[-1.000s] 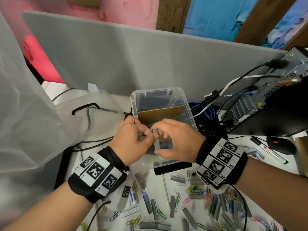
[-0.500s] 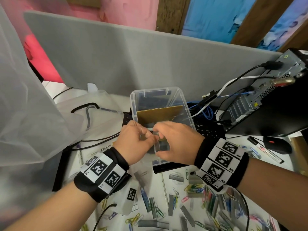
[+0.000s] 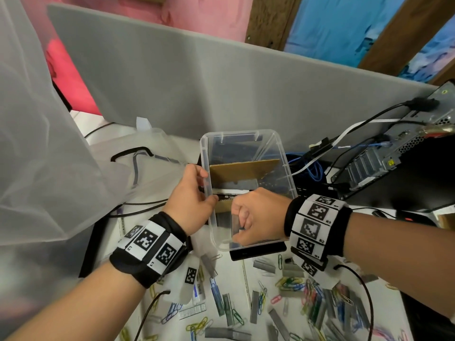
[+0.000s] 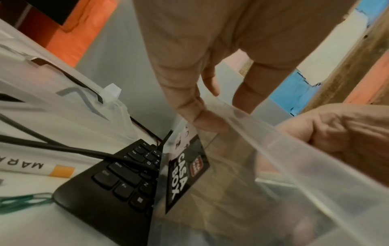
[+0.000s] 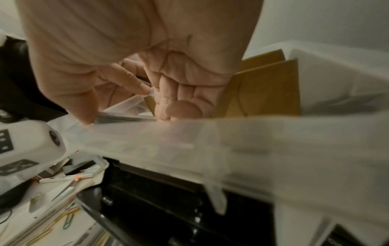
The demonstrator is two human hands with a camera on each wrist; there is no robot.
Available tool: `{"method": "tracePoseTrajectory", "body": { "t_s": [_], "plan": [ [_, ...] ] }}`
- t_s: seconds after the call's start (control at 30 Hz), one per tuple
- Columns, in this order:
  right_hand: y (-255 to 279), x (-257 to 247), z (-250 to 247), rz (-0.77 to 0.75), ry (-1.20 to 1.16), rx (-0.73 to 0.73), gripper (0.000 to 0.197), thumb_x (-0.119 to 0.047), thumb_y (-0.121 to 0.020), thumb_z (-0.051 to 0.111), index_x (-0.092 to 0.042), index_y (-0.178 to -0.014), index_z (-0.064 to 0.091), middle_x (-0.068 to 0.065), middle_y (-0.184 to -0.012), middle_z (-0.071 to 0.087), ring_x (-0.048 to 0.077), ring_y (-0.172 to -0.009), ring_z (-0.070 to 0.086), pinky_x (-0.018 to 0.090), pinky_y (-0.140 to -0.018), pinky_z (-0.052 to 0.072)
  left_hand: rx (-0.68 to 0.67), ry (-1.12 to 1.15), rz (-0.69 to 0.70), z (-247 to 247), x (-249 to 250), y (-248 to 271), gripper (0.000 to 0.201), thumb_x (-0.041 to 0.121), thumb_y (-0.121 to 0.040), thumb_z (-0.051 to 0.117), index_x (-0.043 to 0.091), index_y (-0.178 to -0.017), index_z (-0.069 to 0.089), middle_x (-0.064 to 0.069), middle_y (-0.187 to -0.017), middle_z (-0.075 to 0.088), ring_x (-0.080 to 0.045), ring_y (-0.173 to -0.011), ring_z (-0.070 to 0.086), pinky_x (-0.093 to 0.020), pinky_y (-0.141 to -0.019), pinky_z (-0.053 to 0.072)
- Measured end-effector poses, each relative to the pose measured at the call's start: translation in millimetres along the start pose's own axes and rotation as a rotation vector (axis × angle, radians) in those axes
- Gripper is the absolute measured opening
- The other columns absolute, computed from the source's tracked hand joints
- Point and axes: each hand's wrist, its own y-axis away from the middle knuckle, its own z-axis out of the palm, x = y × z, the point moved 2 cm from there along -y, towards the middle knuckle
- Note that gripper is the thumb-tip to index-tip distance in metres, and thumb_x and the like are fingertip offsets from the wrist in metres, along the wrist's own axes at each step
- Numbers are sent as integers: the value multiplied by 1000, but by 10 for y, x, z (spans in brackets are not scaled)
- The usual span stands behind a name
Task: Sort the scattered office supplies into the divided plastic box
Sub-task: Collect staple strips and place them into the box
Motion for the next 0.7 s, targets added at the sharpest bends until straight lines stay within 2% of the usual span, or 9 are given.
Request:
{"method": "tracePoseTrajectory", "body": {
  "t_s": [0.07,0.17,0.27,0.33,0.4,0.5,0.57,0.63,0.7],
  "plan": [
    [-26,-41,-5,-12,-36,-37,33,-39,-70,76,-21,-91,58,-5,-73,71,6,-66,64,35,-75,57,-5,31,-14,-4,-9,-9,36,1,-84,63,18,-106,40,-6,-92,52,-22,-61,55,-40,-62,54],
    [-32,-80,-57,-55,-53,-34,40,-35,-71,78,-16,-100,59,-3,-79,72,8,-74,67,34,-79,56,-7,65,-19,-16,-10,-9,33,7,-84,66,23,-101,44,-8,-98,51,-30,-72,60,-48,-73,56],
    [15,-91,-115,-107,-81,42,39,-30,-72,76,-12,-104,59,-1,-82,71,12,-76,69,31,-79,56,123,-110,94,-41,39,50,14,23,-83,68,21,-91,56,1,-99,45,-17,-93,52,-25,-88,44],
    [73,-94,-146,-158,-76,134,43,-32,-72,76,-13,-106,59,-5,-83,68,10,-76,68,27,-77,55,202,-200,206,-82,99,117,13,29,-83,67,18,-78,63,2,-89,45,-12,-94,43,-19,-81,37],
    [130,-102,-179,-210,-77,248,47,-41,-68,73,-16,-105,59,-10,-82,64,6,-74,65,25,-74,55,135,-221,203,-96,124,162,20,35,-83,67,20,-69,66,2,-82,46,-9,-86,43,-20,-75,37],
    [185,-116,-218,-272,-88,366,47,-49,-64,62,-19,-100,58,-12,-80,62,4,-73,62,24,-68,54,-38,-207,113,-75,139,191,23,44,-78,66,27,-63,67,3,-80,50,-6,-85,47,-22,-75,39],
    [213,-133,-231,-297,-86,412,42,-41,-66,68,-16,-99,58,-11,-80,62,6,-73,61,26,-67,54,-88,-135,84,-46,186,207,21,40,-78,69,32,-59,67,4,-77,53,-5,-83,47,-22,-75,38],
    [236,-155,-224,-300,-48,438,42,-35,-68,72,-15,-103,58,-9,-82,62,8,-75,61,29,-69,54,-107,-66,68,-25,225,212,20,30,-80,71,30,-60,69,4,-72,55,-4,-81,46,-23,-73,37],
    [268,-187,-230,-251,-38,404,54,-38,-74,73,-19,-119,51,-8,-91,61,9,-81,61,30,-73,54,-98,-28,54,-28,234,206,19,24,-81,71,26,-61,71,2,-71,55,-5,-82,46,-23,-74,37]
  ]
}}
